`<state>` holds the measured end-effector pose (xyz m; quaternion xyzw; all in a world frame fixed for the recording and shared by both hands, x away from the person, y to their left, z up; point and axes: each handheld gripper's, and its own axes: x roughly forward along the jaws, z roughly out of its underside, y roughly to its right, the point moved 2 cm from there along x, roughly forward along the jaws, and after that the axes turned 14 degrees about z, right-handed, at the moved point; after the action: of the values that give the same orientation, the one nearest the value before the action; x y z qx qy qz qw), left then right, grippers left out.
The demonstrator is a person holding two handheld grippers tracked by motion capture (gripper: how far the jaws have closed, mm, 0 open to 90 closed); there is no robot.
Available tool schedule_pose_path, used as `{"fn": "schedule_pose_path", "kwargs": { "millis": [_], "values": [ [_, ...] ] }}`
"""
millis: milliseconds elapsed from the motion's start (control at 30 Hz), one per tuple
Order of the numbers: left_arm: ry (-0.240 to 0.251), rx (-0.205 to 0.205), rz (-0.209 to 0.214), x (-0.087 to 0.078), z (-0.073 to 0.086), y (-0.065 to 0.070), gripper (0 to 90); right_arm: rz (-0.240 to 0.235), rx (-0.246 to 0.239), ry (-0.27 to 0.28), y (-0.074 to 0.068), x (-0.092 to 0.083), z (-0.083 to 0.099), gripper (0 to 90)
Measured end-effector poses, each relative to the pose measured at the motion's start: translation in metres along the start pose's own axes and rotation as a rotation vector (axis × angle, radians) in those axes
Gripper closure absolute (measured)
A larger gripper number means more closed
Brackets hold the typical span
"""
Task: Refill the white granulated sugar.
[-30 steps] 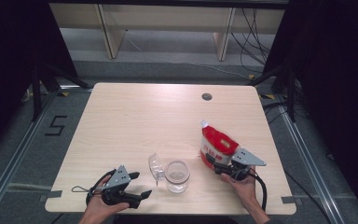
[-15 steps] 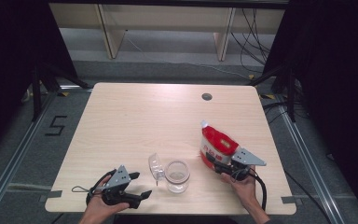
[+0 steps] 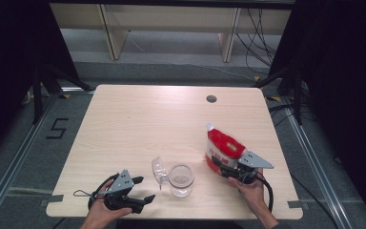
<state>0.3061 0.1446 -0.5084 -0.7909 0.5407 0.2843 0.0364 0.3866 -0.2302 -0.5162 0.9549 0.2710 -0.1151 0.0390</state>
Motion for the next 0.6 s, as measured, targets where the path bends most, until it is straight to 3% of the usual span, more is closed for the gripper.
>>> {"fn": "schedule_pose_path", "kwargs": {
  "millis": [100, 200, 333, 400, 433, 467, 600],
  "values": [
    [-0.008, 0.009, -0.001, -0.0001, 0.0001, -0.0005, 23.1, -0.002, -0.019, -0.003, 0.0009, -0.0009, -0.0004, 46.8],
    [-0.008, 0.003, -0.001, 0.0001, 0.0002, 0.0005, 23.2, -0.005, 0.003, 0.003, -0.0006, -0.0012, -0.0004, 47.0],
    [0.004, -0.002, 0.004, 0.0007, -0.0002, 0.0013, 23.7, -0.010, -0.032, -0.001, 0.0014, -0.0024, -0.0013, 47.4],
    [0.005, -0.003, 0.006, 0.0008, -0.0002, 0.0015, 23.9, 0.003, -0.033, 0.026, 0.0013, -0.0021, -0.0014, 47.5],
    [0.004, 0.001, 0.006, 0.0008, -0.0003, 0.0013, 24.0, -0.034, -0.050, 0.015, 0.0020, -0.0028, -0.0020, 47.6],
    [0.004, 0.001, 0.006, 0.0007, -0.0003, 0.0014, 23.9, -0.004, -0.057, 0.006, 0.0014, -0.0040, -0.0024, 47.7],
    [0.005, -0.005, 0.006, 0.0009, 0.0000, 0.0015, 23.8, 0.007, -0.101, -0.002, 0.0016, -0.0063, -0.0040, 47.9]
  ]
}}
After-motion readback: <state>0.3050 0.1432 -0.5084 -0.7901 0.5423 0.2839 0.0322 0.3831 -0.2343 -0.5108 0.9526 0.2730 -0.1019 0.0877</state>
